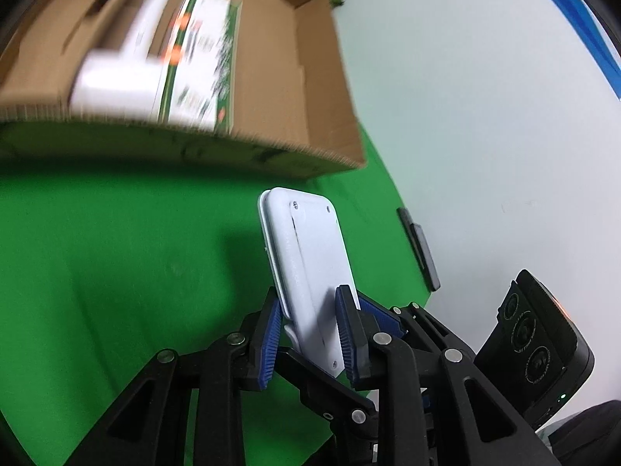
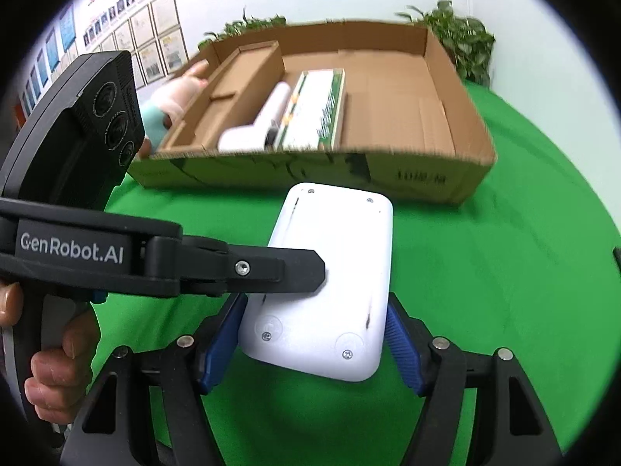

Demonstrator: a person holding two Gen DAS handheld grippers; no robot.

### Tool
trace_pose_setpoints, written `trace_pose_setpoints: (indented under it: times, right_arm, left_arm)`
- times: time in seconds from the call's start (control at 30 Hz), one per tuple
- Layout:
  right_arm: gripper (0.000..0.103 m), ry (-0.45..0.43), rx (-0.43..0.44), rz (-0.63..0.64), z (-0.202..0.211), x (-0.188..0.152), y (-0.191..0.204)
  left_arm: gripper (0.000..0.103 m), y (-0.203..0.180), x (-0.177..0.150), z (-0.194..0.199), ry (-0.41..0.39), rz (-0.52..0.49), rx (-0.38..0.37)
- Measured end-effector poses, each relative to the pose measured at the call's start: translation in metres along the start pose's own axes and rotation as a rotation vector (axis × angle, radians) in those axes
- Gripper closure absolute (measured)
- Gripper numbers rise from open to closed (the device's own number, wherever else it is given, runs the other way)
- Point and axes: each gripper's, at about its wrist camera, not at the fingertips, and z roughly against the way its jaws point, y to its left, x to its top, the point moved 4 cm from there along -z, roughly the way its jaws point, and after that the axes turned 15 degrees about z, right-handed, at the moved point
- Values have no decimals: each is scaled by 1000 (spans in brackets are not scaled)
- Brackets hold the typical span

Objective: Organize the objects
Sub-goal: 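Lift the white case and carry it into the box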

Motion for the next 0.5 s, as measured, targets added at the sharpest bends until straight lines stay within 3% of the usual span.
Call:
trace_pose_setpoints:
  times: [0.5]
  right_arm:
    - [34, -278, -82, 88, 55, 131, -16]
  left_arm:
    - [79, -110, 65, 111, -259, -248, -45]
